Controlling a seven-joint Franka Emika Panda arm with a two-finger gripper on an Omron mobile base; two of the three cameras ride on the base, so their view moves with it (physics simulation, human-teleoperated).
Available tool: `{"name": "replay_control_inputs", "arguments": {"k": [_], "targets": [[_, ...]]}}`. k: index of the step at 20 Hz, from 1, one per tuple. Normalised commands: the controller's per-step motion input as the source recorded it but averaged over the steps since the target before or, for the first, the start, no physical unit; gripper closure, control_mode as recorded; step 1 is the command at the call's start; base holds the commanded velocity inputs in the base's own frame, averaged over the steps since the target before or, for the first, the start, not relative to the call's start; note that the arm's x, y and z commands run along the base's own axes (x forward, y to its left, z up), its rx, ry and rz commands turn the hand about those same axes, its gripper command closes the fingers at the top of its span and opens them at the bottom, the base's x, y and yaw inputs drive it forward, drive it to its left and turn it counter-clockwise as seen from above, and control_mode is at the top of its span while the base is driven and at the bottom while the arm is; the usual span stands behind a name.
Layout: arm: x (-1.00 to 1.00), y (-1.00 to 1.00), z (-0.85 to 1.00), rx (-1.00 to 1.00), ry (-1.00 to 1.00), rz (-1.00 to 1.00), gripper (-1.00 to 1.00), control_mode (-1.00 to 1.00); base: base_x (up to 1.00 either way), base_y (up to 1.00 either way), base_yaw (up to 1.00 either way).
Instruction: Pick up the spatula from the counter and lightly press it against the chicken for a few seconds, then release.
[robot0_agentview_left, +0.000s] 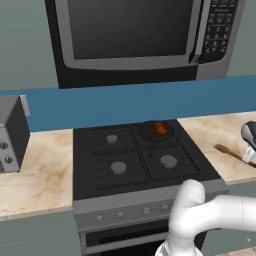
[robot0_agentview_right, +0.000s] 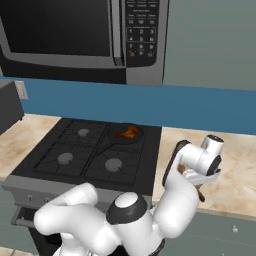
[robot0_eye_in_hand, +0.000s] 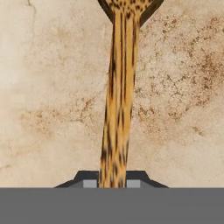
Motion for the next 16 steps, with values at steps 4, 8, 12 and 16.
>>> {"name": "replay_control_inputs", "arguments": {"k": [4, 8, 12, 16], "targets": [[-0.43, 0.33, 0.32, 0.00, -0.06, 0.10, 1.00, -1.00, 0.00, 0.00, 0.00], [-0.41, 0.44, 0.25, 0.00, -0.09, 0.11, 1.00, -1.00, 0.00, 0.00, 0.00], [-0.52, 0.55, 0.17, 0.00, -0.18, 0.06, 1.00, -1.00, 0.00, 0.00, 0.00], [-0.38, 0.66, 0.19, 0.00, -0.22, 0.00, 1.00, -1.00, 0.00, 0.00, 0.00]]}}
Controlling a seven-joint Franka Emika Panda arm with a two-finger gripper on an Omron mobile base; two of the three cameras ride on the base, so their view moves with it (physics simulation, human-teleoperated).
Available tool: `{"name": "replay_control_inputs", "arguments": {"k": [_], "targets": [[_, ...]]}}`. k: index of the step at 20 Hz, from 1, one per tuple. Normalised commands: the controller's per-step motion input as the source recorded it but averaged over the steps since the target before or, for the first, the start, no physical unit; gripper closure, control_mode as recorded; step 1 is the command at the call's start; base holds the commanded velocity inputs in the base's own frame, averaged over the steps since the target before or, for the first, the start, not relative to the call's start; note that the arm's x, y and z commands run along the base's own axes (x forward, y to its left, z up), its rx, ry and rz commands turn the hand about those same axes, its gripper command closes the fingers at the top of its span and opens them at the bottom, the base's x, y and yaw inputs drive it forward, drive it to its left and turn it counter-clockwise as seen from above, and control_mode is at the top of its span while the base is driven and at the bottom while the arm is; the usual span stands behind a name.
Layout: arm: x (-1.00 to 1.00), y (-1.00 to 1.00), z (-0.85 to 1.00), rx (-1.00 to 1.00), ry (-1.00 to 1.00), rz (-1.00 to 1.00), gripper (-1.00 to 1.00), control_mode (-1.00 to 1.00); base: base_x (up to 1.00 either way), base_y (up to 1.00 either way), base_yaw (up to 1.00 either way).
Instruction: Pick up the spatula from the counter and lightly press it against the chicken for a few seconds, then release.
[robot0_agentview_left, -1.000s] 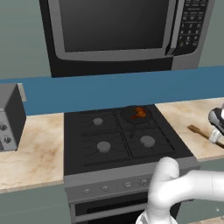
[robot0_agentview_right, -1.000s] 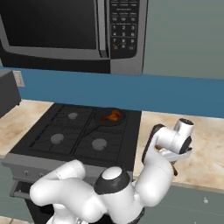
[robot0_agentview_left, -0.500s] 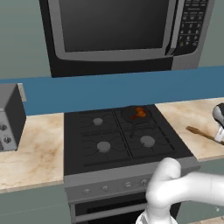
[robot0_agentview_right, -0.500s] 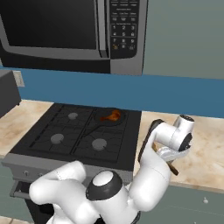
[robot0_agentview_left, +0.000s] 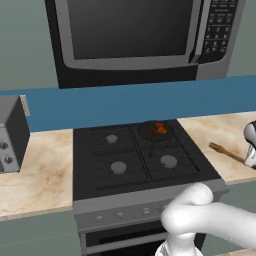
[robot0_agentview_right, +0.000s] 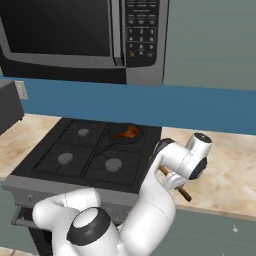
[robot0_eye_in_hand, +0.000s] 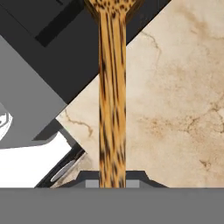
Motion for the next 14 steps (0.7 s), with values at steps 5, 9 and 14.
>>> {"name": "replay_control_inputs", "arguments": {"k": [5, 9, 14], "targets": [[-0.07, 0.62, 0.32, 0.00, -0.20, 0.00, 1.00, -1.00, 0.00, 0.00, 0.00], [0.00, 0.29, 0.31, 0.00, -0.12, 0.08, 1.00, -1.00, 0.00, 0.00, 0.00], [0.26, 0.17, 0.22, 0.00, -0.05, 0.22, 1.00, -1.00, 0.00, 0.00, 0.00]]}}
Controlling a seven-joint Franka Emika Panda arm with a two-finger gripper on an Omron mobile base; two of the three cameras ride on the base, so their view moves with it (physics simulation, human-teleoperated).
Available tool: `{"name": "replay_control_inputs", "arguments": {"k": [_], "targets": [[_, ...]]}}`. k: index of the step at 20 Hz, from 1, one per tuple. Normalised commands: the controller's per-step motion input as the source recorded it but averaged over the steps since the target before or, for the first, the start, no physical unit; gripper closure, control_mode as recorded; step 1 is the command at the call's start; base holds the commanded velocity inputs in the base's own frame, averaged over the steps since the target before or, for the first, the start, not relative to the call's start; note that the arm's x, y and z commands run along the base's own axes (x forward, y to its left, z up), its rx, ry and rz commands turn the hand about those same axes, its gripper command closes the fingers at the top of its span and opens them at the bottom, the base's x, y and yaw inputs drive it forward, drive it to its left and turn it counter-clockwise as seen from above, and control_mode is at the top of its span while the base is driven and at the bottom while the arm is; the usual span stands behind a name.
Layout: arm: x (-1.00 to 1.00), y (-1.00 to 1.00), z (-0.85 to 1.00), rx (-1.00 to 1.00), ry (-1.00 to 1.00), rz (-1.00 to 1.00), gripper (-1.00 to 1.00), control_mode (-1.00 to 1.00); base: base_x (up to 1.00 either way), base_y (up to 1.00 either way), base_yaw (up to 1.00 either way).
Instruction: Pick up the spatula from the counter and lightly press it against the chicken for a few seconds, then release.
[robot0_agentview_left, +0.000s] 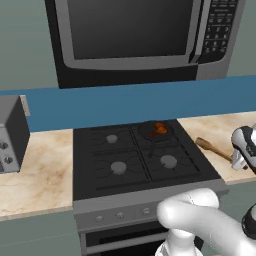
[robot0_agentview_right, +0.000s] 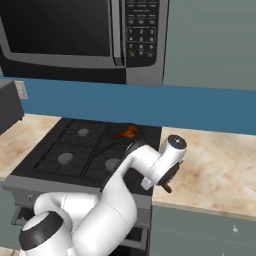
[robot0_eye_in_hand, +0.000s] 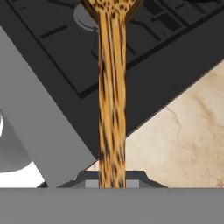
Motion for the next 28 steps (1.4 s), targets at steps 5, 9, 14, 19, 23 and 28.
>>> {"name": "replay_control_inputs", "arguments": {"k": [5, 9, 14, 19, 23, 28], "targets": [[0.50, 0.30, 0.18, 0.00, 0.00, 0.19, 1.00, -1.00, 0.00, 0.00, 0.00], [0.42, 0.27, 0.06, 0.00, 0.00, 0.07, 1.00, -1.00, 0.00, 0.00, 0.00], [0.45, 0.26, 0.03, 0.00, 0.00, 0.00, 1.00, -1.00, 0.00, 0.00, 0.00], [0.28, 0.16, 0.06, 0.00, 0.00, -0.03, 1.00, -1.00, 0.00, 0.00, 0.00], [0.38, 0.05, 0.13, 0.00, 0.00, -0.12, 1.00, -1.00, 0.00, 0.00, 0.00], [0.46, 0.14, 0.10, 0.00, 0.00, -0.07, 1.00, -1.00, 0.00, 0.00, 0.00]]}}
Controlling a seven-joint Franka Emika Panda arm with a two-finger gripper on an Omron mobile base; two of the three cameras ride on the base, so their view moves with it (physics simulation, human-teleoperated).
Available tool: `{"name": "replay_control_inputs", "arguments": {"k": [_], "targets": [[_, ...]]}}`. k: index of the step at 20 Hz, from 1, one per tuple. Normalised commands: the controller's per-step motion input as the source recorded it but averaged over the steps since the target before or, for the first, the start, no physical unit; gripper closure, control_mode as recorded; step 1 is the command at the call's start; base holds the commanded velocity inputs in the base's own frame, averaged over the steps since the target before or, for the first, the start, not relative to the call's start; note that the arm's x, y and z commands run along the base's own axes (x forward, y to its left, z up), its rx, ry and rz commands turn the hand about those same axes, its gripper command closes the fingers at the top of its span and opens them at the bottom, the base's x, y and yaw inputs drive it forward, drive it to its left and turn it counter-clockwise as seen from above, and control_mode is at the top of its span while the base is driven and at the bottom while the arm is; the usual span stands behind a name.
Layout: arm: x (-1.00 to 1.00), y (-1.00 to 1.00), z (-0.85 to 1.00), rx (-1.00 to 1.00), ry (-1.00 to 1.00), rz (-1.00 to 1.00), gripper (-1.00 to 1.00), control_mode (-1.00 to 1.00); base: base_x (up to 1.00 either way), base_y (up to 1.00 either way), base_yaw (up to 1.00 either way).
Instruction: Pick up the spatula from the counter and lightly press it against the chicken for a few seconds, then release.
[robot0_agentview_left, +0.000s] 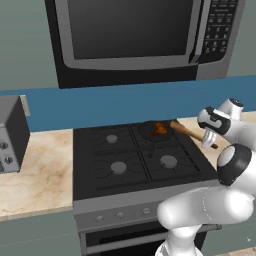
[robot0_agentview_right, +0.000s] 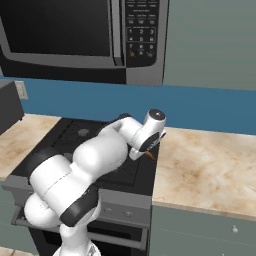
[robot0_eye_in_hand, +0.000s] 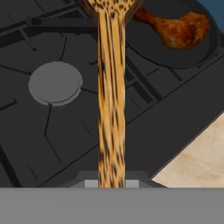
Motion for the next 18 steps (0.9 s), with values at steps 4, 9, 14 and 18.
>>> {"name": "replay_control_inputs", "arguments": {"k": [4, 9, 14, 18], "targets": [[0.50, 0.22, 0.03, -0.01, 0.00, -0.02, 1.00, -1.00, 0.00, 0.00, 0.00], [0.38, 0.20, 0.05, -0.08, 0.00, -0.07, 1.00, -1.00, 0.00, 0.00, 0.00], [0.38, 0.12, 0.03, -0.08, 0.02, -0.07, 1.00, -1.00, 0.00, 0.00, 0.00], [0.44, 0.09, 0.00, -0.07, 0.07, -0.01, 1.00, -1.00, 0.00, 0.00, 0.00]]}}
